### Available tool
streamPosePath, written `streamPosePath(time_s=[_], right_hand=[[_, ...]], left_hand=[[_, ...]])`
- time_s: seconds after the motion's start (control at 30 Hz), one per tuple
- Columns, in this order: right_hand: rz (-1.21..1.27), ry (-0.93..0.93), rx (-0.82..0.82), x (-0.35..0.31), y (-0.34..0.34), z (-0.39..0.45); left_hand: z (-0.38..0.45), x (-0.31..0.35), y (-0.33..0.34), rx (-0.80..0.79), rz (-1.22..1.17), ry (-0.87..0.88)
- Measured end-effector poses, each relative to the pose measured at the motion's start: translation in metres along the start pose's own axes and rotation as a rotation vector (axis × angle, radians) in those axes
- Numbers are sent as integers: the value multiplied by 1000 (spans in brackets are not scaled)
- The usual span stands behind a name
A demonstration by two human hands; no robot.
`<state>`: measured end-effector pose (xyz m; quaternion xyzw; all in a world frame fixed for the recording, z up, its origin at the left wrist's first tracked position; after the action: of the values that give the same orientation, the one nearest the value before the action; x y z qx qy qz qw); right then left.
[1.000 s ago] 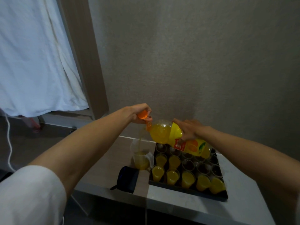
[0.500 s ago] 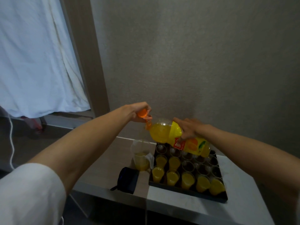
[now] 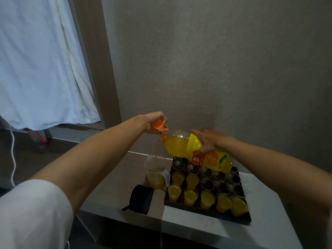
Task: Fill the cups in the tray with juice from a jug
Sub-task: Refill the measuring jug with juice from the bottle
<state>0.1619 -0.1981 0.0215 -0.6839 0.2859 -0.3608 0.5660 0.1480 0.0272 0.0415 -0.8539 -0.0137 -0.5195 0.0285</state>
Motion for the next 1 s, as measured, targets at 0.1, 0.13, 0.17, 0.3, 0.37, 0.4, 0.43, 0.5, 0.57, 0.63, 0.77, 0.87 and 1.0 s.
streamPosePath(time_s=[0.1,0.13,0.17,0.3,0.37,0.4,0.43,0.5,0.57,0.63,0.77,0.87,1.0], right_hand=[[8,-7,-10,0,-1,1],[10,-6,-11,1,-1,2],[10,-5,-11,1,-2,2],[4,-5,-16,1,-2,4],[5,-5,-19,2,-2,5],[7,-5,-19,3,-2,7],[8,-5,-20,3,-1,7],[5,-1,-20,4,-1,9],[7,-2,-24,4,0,10],[16,-8,-24,4,0,11],[5,-4,-15,4,1,12],[9,-4,-15,4,3,14],[10,-2,-22,3,4,15]], left_hand=[[1,1,-3,38,-15,-5],[1,1,-3,44,-20,-8],[1,2,-4,51,-19,-10],[-1,2,-2,57,1,-19],[-1,3,-2,51,-2,-18],[-1,4,-2,50,-5,-16],[-1,4,-2,50,-8,-16],[0,4,-3,50,-11,-20],[2,4,-4,60,-20,-17],[5,4,-5,69,-26,-20],[6,3,-4,59,-8,-22],[5,2,-6,53,-5,-14],[3,2,-7,41,-20,-4]])
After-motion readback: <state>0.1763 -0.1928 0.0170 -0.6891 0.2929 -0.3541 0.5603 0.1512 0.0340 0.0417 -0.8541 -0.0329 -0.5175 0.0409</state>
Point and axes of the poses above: each hand's wrist, its own z-axis towards the middle knuckle, its own y-axis out of the palm, x = y × z, the point moved 5 cm from there along z, towards the middle knuckle, and after that the axes turned 5 degrees about x, right-handed, at the moved point
